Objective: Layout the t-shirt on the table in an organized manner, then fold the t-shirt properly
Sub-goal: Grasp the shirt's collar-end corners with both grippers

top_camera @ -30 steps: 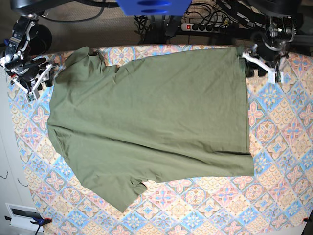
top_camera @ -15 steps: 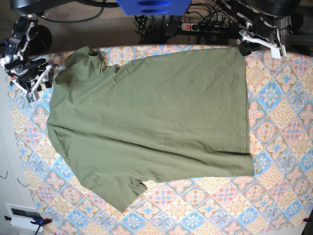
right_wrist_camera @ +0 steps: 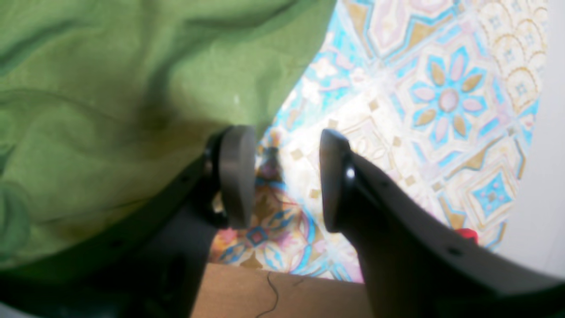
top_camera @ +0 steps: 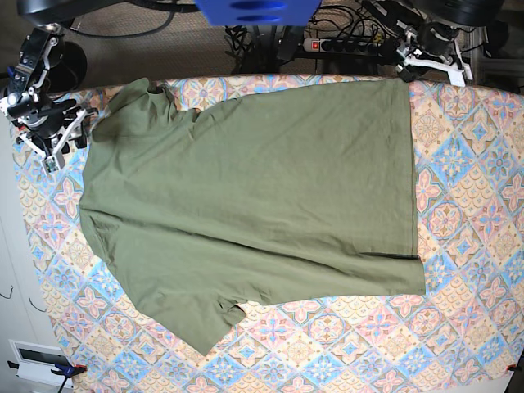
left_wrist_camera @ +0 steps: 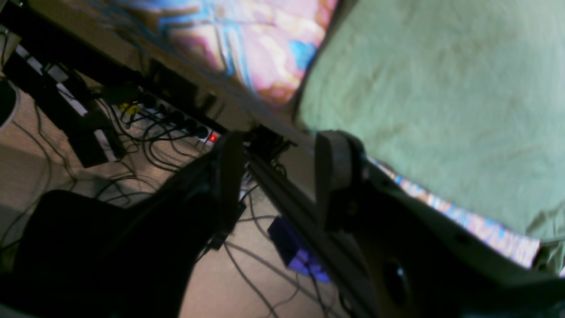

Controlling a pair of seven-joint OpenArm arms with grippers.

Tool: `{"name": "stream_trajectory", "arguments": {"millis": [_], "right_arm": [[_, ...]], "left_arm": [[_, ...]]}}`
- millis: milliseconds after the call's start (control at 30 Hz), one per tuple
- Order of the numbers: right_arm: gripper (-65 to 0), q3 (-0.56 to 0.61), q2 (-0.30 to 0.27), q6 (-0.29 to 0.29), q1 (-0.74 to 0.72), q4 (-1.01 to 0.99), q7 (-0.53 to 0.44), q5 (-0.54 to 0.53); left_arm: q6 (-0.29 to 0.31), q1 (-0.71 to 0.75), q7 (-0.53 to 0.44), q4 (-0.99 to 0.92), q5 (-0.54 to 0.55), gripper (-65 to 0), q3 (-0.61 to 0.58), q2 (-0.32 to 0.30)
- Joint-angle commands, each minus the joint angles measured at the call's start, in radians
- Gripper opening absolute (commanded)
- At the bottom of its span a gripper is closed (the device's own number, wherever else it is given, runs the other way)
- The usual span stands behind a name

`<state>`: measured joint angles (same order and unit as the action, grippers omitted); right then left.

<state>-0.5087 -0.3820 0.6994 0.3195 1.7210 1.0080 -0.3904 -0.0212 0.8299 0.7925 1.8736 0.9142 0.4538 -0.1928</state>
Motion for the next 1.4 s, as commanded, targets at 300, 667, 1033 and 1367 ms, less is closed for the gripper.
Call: {"name": "stream_trajectory", "arguments": {"millis": [300,667,1033,1367], "right_arm": [[-41.8,-0.012,-0.021,-0.001,-0.006,0.012,-0.016,-0.008],[-41.8,-0.012,-0.021,-0.001,-0.006,0.012,-0.016,-0.008],[-41.8,-0.014,-0.021,-0.001,-0.006,0.014,-0.016,-0.009],[-42.1,-0.015,-0.021,-0.001,0.0,0.018,-0.016,-0.012]], "left_arm": [[0.011,-0.034,-0.003,0.016,0.013,-39.2,-0.02,0.025],[0.011,-0.079,-0.002,0.01,0.012,-39.6,-0.02,0.052],[0.011,-0.14,0.064,-0.128,0.035,-39.6,-0.03,0.088],[0.112,-0.133,0.071,-0.134,0.173,-57.3,-0.03,0.08]]}}
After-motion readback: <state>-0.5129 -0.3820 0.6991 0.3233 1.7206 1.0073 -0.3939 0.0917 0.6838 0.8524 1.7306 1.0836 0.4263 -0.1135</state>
